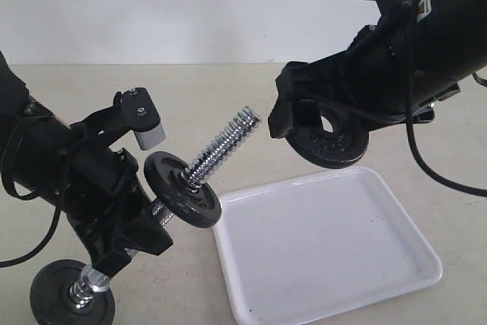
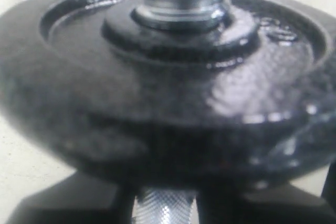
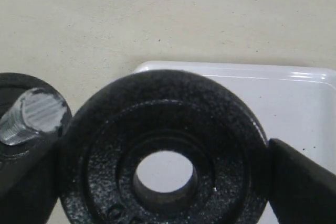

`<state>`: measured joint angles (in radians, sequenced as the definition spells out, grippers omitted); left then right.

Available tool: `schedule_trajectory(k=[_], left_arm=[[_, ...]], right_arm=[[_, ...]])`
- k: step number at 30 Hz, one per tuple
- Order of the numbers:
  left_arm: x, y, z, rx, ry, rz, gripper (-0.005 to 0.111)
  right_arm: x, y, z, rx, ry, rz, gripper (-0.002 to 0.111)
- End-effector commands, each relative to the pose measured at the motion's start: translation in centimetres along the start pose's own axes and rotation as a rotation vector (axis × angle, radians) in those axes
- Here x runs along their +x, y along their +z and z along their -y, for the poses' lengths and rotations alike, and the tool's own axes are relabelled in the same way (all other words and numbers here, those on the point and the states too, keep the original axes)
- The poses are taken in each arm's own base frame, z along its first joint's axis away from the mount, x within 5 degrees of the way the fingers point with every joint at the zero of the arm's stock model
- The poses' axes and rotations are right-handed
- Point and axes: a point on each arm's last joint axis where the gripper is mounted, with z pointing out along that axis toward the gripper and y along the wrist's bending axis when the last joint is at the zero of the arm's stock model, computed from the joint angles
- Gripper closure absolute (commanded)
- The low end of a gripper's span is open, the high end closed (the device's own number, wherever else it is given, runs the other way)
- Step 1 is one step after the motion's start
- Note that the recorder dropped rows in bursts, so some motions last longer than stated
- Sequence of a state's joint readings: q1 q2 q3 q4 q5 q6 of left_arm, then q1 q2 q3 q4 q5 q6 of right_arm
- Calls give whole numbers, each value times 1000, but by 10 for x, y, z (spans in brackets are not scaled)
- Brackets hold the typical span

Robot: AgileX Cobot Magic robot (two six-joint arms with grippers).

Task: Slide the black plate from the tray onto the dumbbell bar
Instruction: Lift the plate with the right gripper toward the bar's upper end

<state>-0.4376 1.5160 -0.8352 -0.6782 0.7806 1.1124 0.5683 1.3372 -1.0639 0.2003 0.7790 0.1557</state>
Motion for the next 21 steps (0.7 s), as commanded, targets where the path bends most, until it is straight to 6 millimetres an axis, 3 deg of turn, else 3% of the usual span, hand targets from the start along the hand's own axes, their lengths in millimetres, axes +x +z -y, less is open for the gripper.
schedule_trajectory(k=[1,21], left_arm=[[-15,-15,8,17,5,99,102],[-17,-16,10,29,116,123,102]], right_arm=[[-5,-11,-5,-45,11,72,108],[-7,-13,-21,-226,45,90,108]])
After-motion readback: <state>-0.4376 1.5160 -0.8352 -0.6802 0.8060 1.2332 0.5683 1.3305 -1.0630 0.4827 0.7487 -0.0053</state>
